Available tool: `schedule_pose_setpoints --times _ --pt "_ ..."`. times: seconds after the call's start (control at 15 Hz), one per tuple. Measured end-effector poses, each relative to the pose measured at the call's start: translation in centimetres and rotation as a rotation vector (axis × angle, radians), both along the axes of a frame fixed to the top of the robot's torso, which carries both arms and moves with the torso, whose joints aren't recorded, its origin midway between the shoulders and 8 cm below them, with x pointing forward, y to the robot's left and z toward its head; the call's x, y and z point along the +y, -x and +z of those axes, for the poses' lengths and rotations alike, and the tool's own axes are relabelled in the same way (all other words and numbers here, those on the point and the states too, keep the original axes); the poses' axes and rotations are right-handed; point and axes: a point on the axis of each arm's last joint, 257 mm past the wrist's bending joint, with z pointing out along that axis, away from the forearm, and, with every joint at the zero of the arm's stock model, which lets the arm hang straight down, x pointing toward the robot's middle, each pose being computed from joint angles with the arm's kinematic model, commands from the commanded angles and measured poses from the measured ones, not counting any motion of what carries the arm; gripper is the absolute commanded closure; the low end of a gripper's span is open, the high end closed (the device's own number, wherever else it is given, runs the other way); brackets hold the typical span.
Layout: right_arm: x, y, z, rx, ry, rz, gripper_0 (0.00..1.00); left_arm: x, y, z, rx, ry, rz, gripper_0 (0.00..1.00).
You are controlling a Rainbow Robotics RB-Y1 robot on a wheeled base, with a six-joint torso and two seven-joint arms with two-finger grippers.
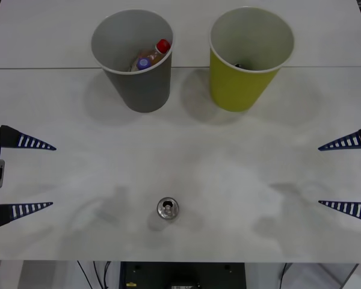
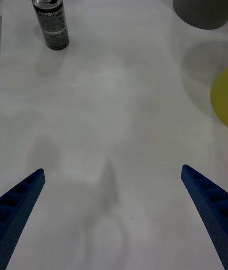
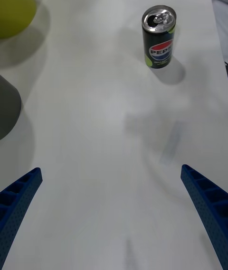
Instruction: Put the can into the green bin and the plastic bottle into the gray bin
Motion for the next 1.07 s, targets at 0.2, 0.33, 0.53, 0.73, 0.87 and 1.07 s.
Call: schedule_pose_setpoints --times 0.2,0.33,0.53,0.73,0.87,1.07 --pt "0.0 0.0 0.0 0.0 0.0 0.0 0.0 0.1 0.2 -0.4 0.012 0.002 0.003 0.0" --pt "0.0 0.0 0.0 0.0 0.0 0.0 0.0 0.3 1.7 -2.5 0.083 0.021 0.019 0.0" --pt "0.0 0.0 0.0 0.0 0.0 0.0 0.0 0.0 1.9 -2.4 0.091 0.042 0.016 0.0" --pt "0.0 0.0 0.0 0.0 0.0 0.0 0.0 -1.1 2.2 -2.8 0.099 0.091 0.019 0.0" --pt "0.0 0.0 0.0 0.0 0.0 0.0 0.0 -1.9 2.2 -3.4 0.12 0.14 0.019 0.0" --pt "0.0 0.0 0.0 0.0 0.0 0.0 0.0 -2.6 1.5 -4.4 0.131 0.219 0.01 0.0"
